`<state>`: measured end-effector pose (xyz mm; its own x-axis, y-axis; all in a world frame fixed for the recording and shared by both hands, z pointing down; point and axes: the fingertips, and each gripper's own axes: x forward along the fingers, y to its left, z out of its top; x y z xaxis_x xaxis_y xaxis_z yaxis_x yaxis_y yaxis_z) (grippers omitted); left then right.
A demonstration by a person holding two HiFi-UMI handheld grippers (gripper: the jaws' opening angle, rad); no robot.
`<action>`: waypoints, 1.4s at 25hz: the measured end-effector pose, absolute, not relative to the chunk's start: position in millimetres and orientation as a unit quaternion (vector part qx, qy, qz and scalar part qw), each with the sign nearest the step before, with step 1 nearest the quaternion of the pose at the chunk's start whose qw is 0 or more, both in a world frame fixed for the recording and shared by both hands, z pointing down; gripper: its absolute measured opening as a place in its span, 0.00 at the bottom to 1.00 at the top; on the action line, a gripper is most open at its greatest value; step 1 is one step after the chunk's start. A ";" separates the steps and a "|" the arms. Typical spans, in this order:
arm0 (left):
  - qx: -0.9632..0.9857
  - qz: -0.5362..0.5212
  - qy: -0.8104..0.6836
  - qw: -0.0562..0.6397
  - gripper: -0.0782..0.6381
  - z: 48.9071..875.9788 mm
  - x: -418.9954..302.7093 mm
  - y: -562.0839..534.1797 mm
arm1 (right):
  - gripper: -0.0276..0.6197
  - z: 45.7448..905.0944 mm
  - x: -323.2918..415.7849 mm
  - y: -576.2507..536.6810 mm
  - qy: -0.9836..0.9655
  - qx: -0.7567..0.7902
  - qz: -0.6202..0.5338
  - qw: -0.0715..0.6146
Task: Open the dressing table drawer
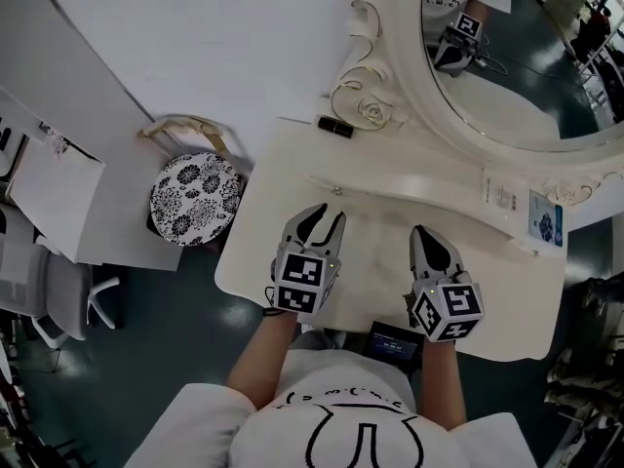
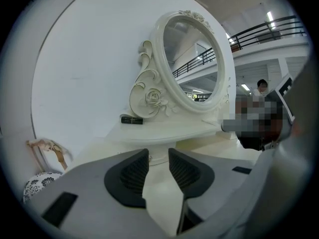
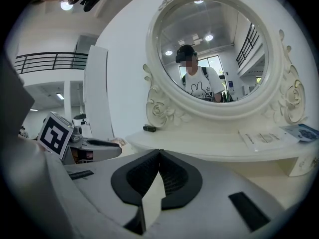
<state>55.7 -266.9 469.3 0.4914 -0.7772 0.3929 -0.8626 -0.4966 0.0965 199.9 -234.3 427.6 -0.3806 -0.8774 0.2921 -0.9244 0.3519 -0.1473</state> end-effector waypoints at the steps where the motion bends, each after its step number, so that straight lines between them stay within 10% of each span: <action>1: 0.851 0.154 -0.481 0.144 0.28 474.1 55.9 -269.5 | 0.08 430.9 200.1 -236.5 -0.818 0.550 0.148 0.082; 35: 0.824 0.201 -0.504 0.166 0.26 529.8 64.1 -321.4 | 0.08 482.0 204.7 -256.4 -0.815 0.540 0.185 0.100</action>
